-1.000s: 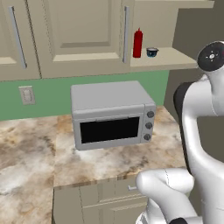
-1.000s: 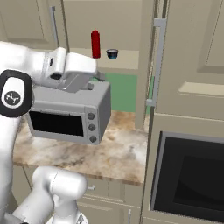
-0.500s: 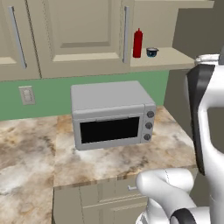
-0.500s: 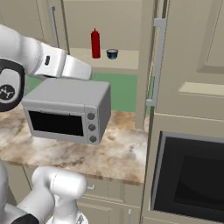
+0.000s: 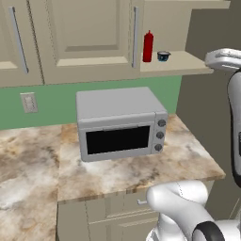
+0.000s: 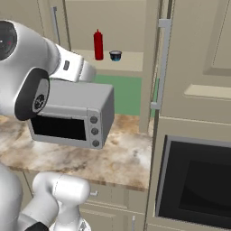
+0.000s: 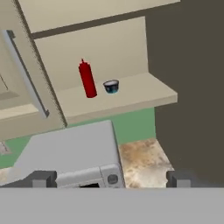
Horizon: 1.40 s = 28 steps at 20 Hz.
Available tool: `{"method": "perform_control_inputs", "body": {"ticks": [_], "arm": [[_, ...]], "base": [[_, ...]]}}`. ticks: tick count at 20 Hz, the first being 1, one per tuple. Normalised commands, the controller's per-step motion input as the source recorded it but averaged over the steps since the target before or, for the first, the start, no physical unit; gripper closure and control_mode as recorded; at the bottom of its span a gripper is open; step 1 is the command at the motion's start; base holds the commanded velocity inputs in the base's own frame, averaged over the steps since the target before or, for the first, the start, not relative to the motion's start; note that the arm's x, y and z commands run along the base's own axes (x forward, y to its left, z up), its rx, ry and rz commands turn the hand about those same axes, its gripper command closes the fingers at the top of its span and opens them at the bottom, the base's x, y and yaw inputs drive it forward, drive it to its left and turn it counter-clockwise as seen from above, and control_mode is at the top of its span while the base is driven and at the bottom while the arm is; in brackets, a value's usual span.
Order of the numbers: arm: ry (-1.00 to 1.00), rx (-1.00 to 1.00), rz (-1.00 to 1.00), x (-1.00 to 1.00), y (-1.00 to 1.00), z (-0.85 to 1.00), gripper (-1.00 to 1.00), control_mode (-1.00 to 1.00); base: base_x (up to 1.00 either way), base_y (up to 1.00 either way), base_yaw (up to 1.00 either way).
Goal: The dining table condiment station is running low on ketchup. Refill the condiment station by opening the cabinet and taking the ketchup from the cabinet and placing it on the dining table.
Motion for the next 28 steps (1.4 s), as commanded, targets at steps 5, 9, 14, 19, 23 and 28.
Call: {"method": "perform_control_inputs", "body": {"ticks": [5, 9, 14, 19, 23, 28], "arm": [[0.00, 0.02, 0.30, 0.38, 0.48, 0.00, -1.00, -1.00], [0.00, -0.01, 0.16, 0.21, 0.42, 0.00, -1.00, -1.00], [0.00, 0.00, 0.01, 0.20, 0.03, 0.00, -1.00, -1.00], [0.00, 0.00, 0.00, 0.27, 0.00, -0.01, -1.00, -1.00], [0.00, 0.00, 0.00, 0.28, 0.00, 0.00, -1.00, -1.00], [-0.03, 0.00, 0.00, 0.20, -0.02, 0.00, -1.00, -1.00]], "base": [[0.00, 0.00, 0.00], [0.00, 0.00, 0.00], [0.00, 0.00, 0.00], [0.00, 0.00, 0.00], [0.00, 0.00, 0.00], [0.00, 0.00, 0.00]]}}
